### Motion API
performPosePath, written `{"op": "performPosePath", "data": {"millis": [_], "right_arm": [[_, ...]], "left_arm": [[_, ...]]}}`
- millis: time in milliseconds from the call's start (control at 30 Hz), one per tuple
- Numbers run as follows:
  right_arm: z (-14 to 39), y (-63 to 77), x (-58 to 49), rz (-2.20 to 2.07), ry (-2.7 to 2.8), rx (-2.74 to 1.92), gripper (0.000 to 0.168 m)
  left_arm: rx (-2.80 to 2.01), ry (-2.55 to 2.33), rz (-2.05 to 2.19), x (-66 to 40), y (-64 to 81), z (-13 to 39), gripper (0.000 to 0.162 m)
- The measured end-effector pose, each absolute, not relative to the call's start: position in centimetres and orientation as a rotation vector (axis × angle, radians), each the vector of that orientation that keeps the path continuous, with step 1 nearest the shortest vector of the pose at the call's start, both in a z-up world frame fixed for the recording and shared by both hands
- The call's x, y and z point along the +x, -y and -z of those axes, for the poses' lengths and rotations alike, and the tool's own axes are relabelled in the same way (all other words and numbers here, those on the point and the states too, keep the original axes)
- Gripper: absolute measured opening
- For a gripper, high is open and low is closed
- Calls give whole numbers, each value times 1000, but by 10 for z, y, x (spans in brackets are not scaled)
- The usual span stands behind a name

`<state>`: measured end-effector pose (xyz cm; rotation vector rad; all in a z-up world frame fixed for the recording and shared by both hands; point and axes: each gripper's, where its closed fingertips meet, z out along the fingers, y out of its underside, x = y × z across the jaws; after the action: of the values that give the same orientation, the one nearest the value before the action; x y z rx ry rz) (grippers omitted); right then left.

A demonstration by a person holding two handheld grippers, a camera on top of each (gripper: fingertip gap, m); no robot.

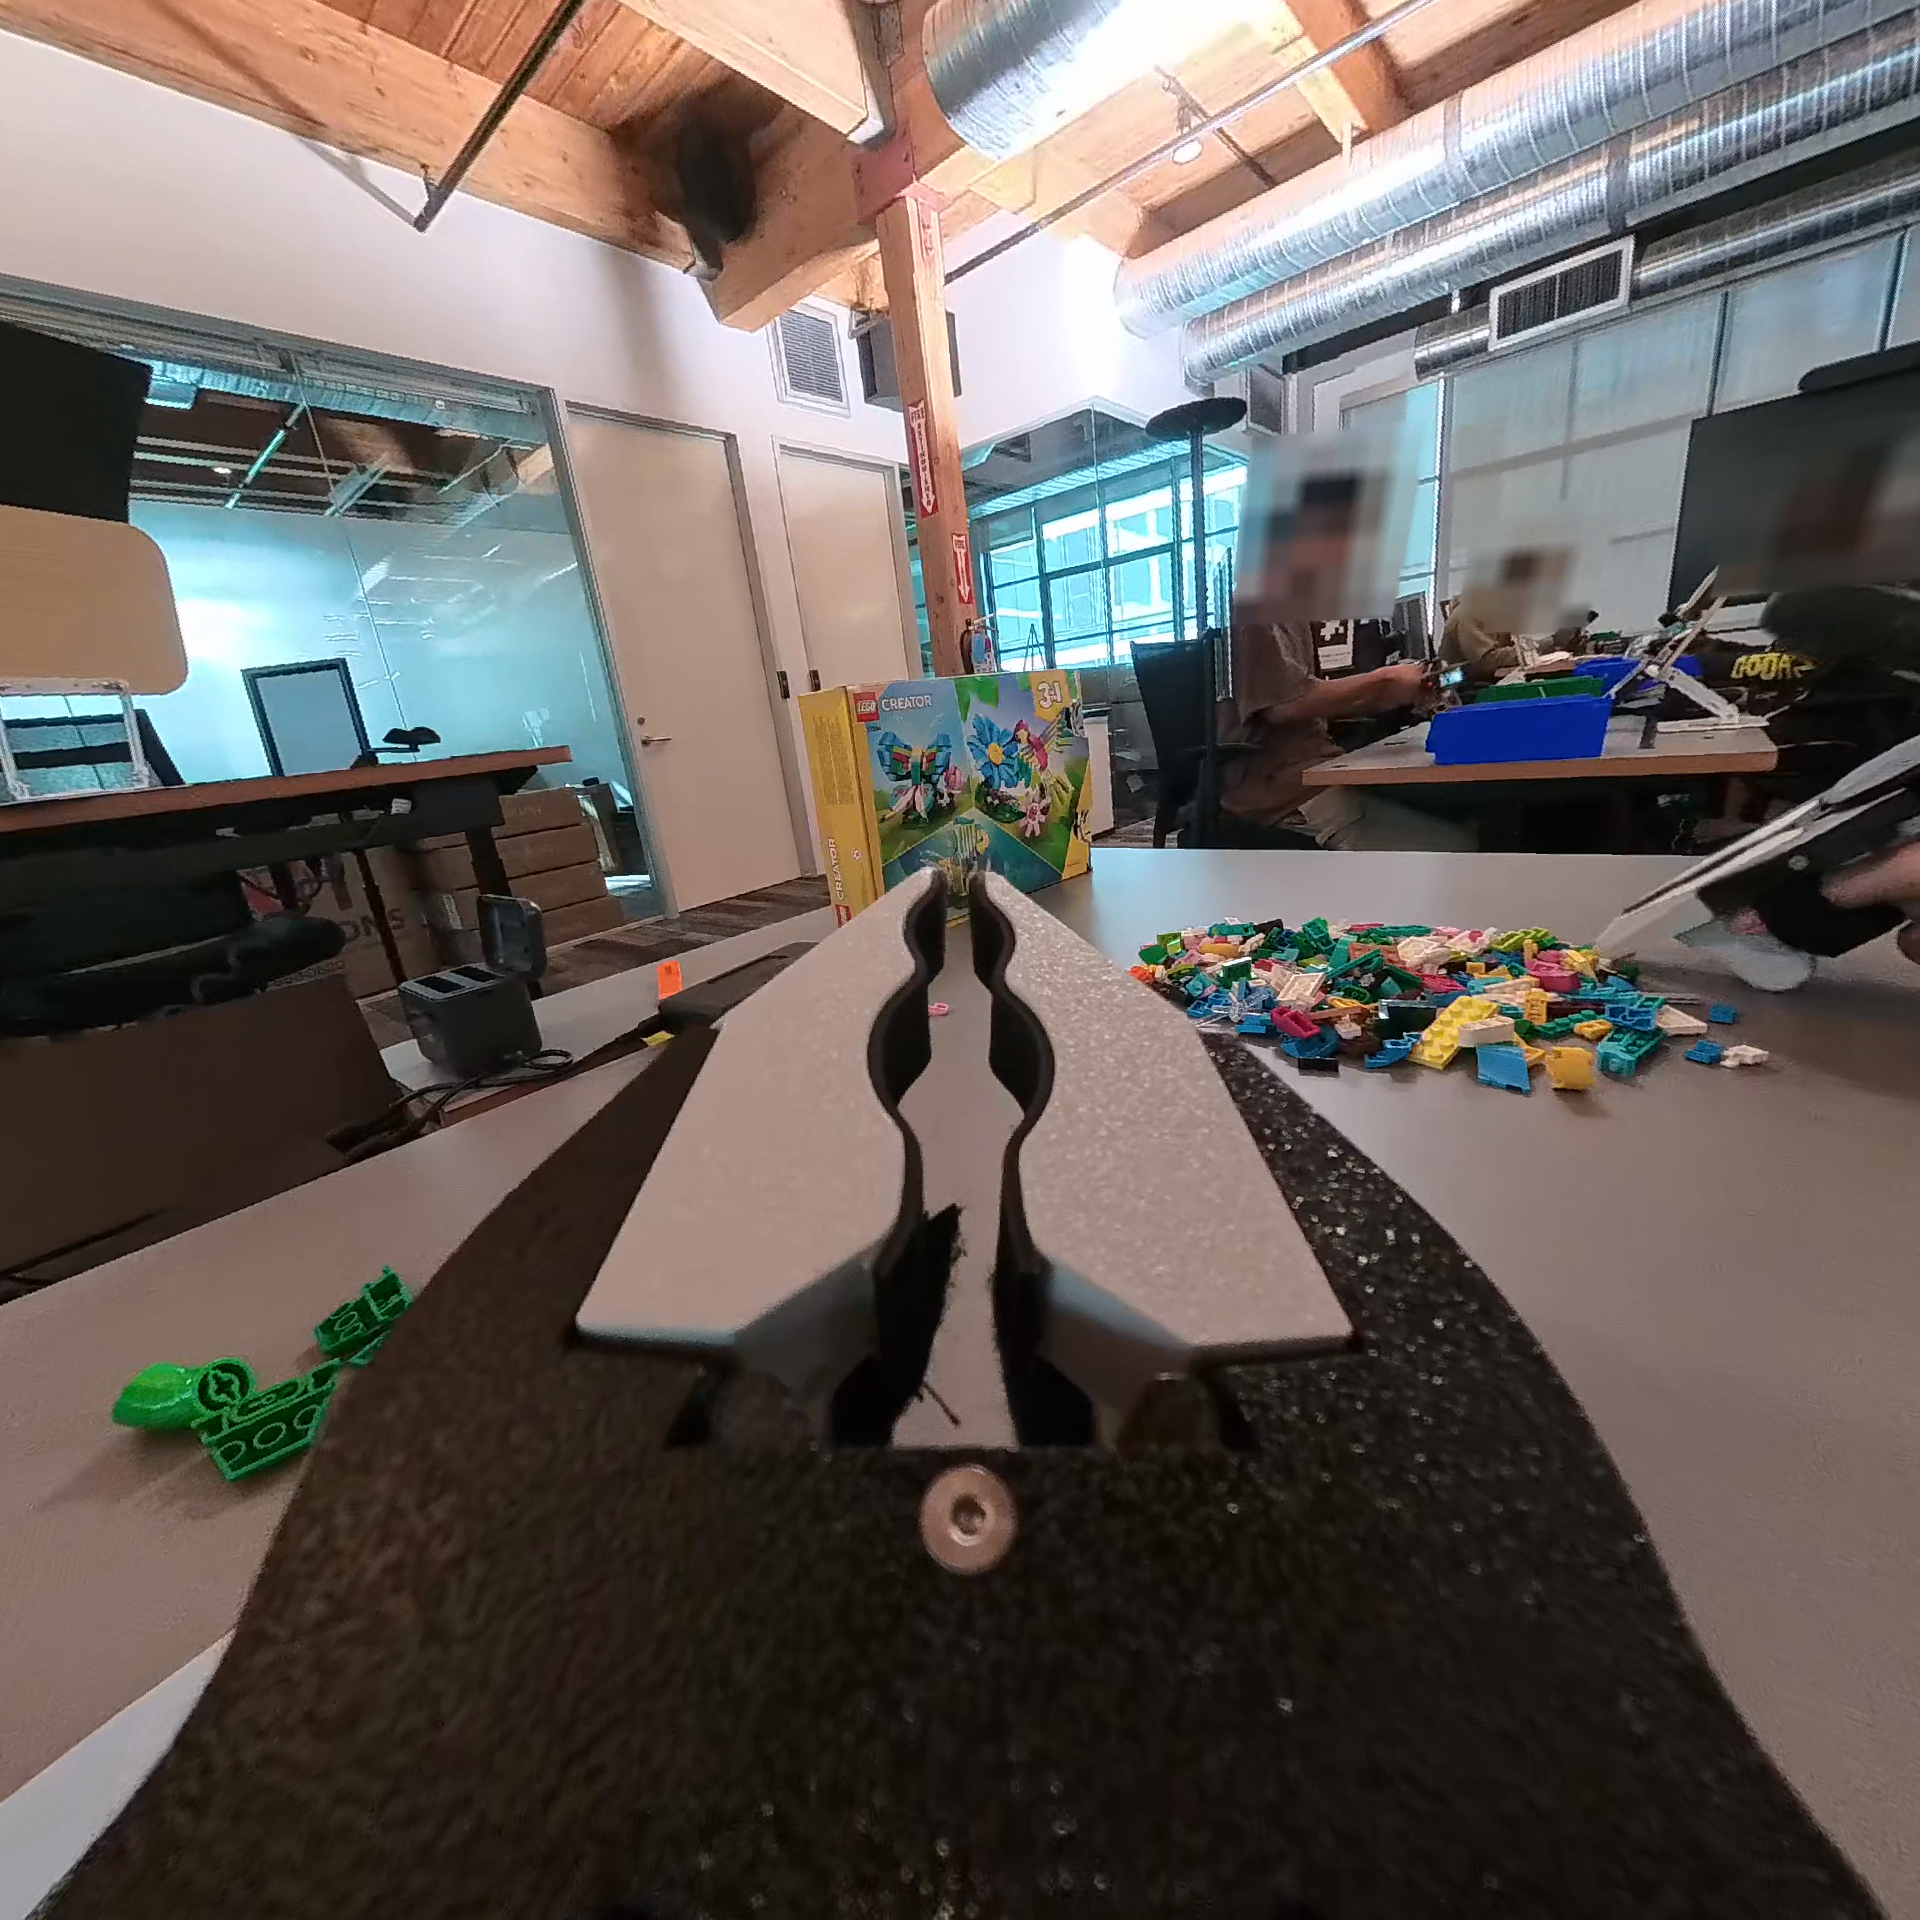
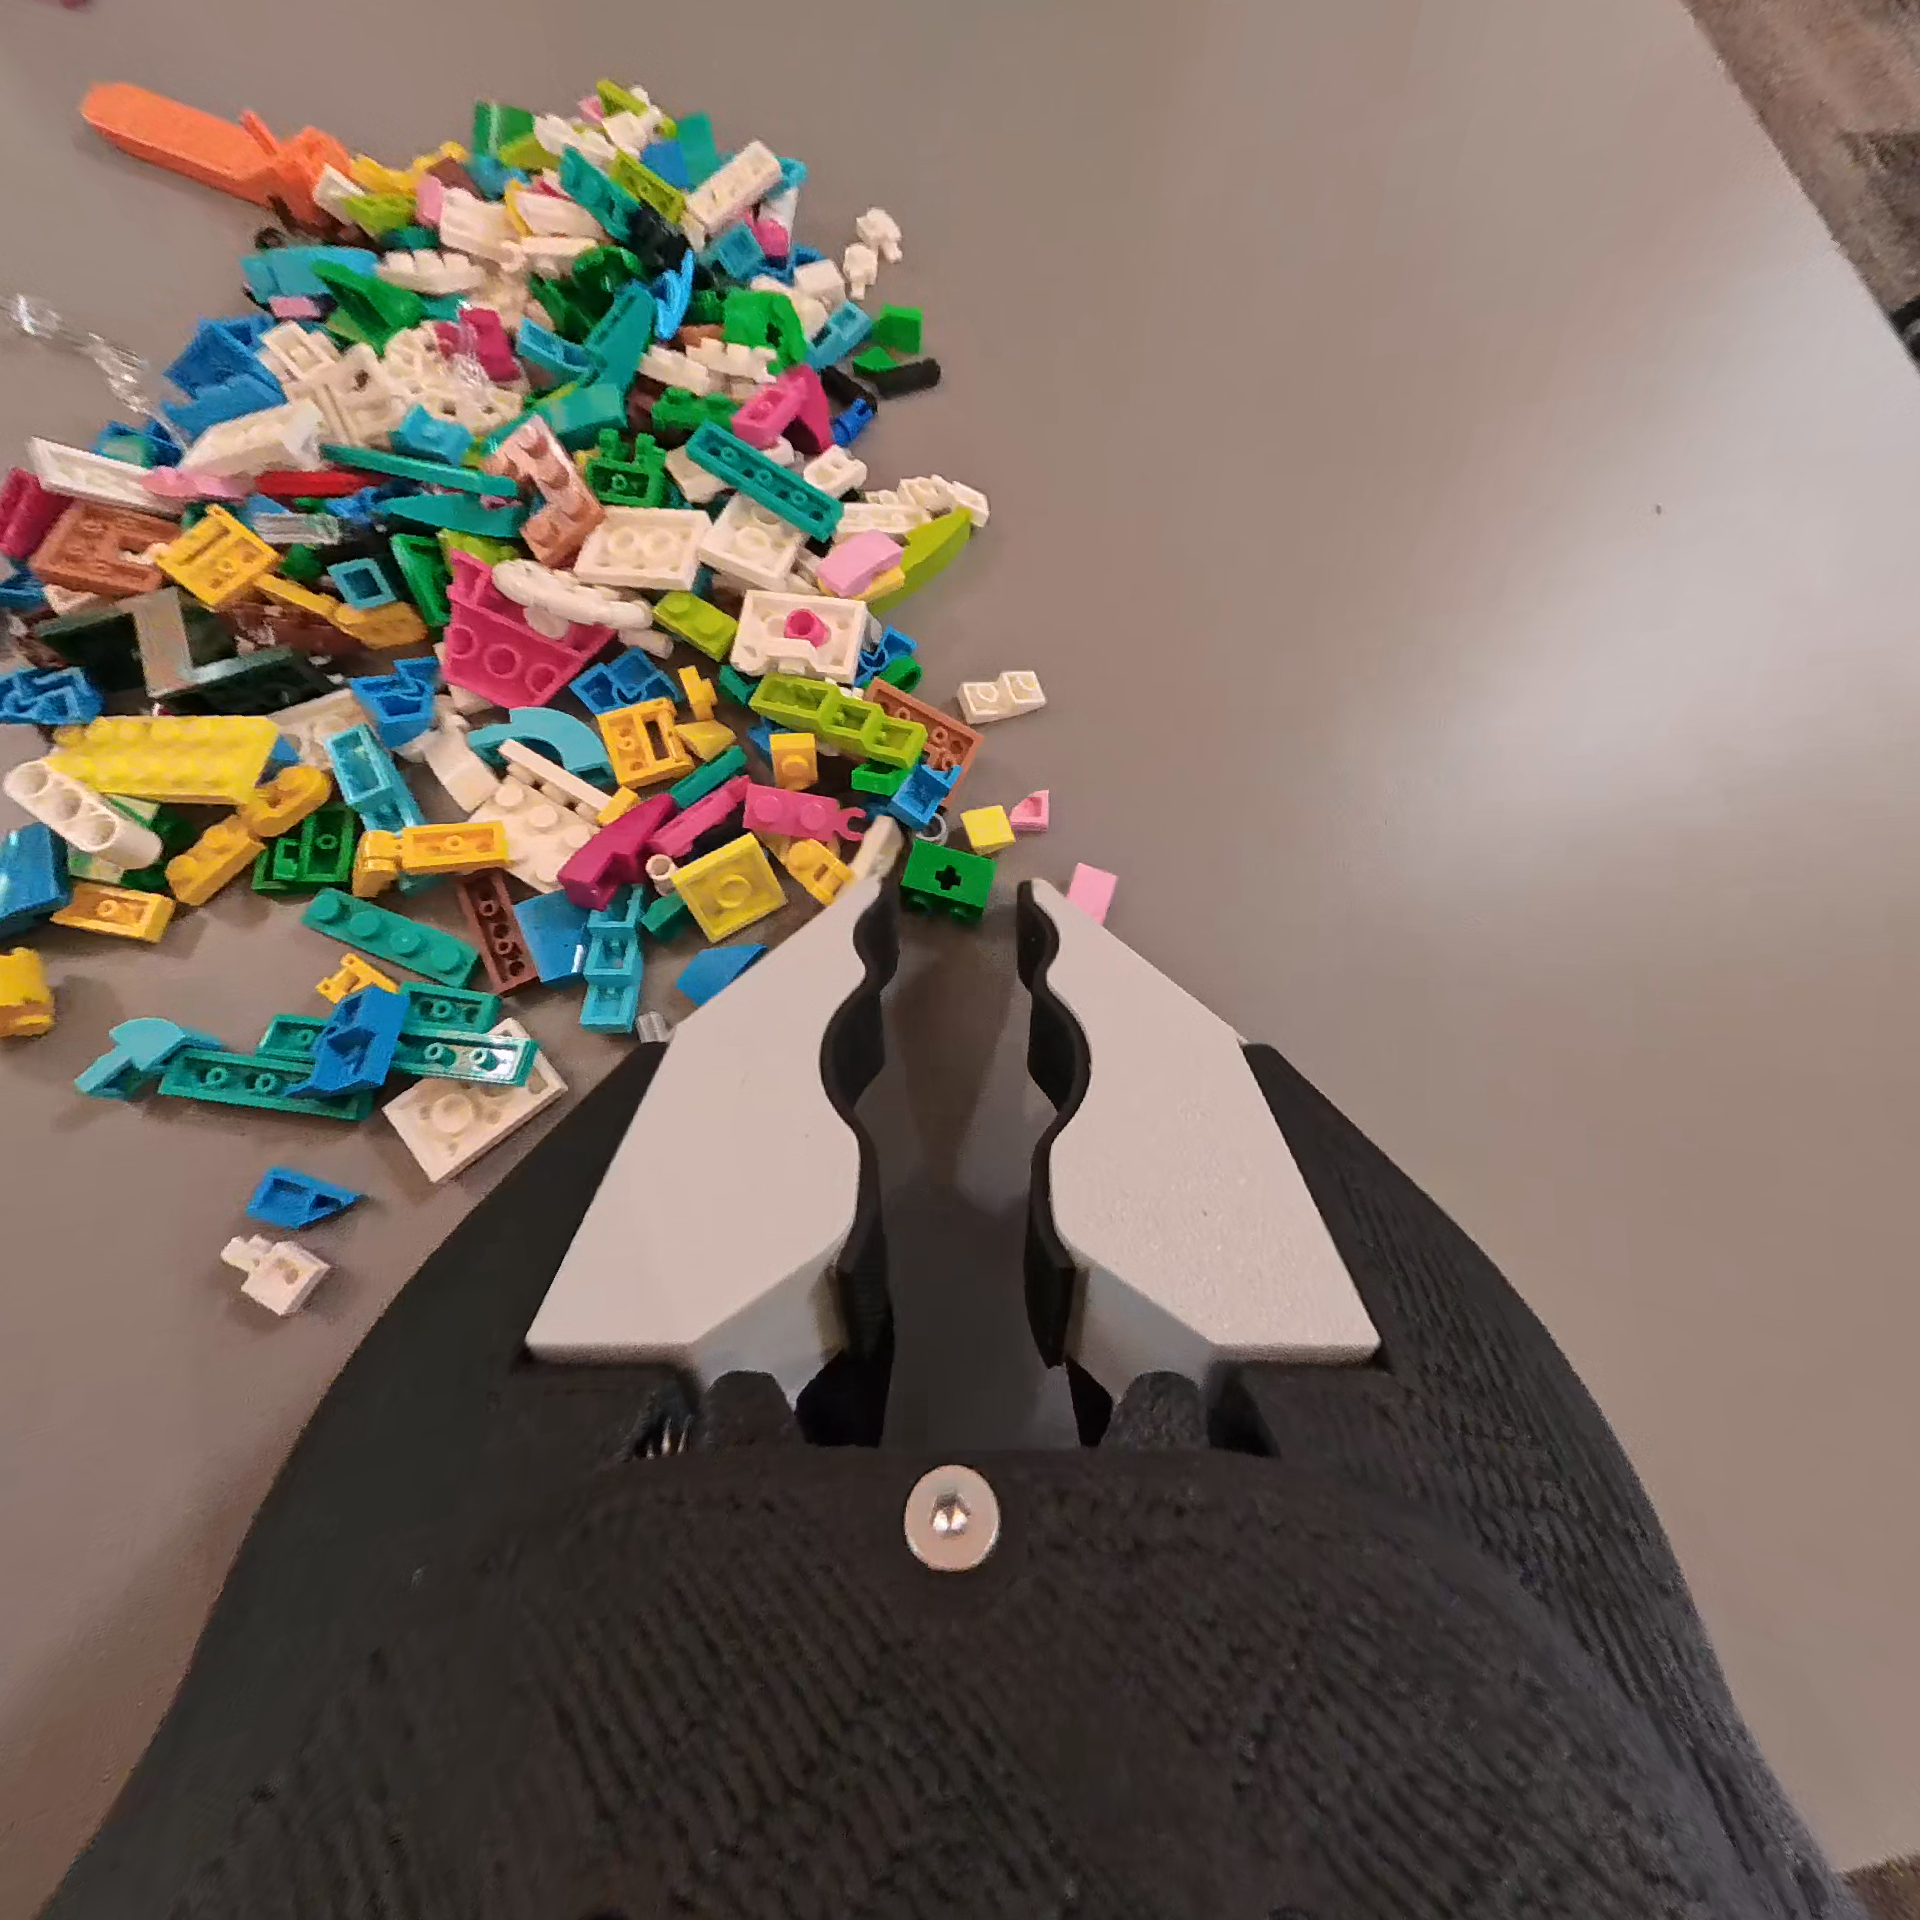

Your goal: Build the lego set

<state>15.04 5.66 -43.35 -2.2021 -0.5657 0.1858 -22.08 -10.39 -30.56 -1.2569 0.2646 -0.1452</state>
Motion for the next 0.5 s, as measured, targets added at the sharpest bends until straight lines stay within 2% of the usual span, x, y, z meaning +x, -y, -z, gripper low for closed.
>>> {"op": "performPosePath", "data": {"millis": [200,300,400,500], "right_arm": [[433,-59,144,-145,625,-2177,16],[417,-54,131,-137,631,-2110,16],[369,-42,72,-195,693,-1905,15],[336,-22,-39,-406,809,-1702,16]], "left_arm": [[-1248,-291,129,-217,107,304,2],[-1243,-293,116,-218,108,304,1],[-1250,-252,136,-224,106,303,1],[-1259,-203,172,-230,104,303,1]]}}
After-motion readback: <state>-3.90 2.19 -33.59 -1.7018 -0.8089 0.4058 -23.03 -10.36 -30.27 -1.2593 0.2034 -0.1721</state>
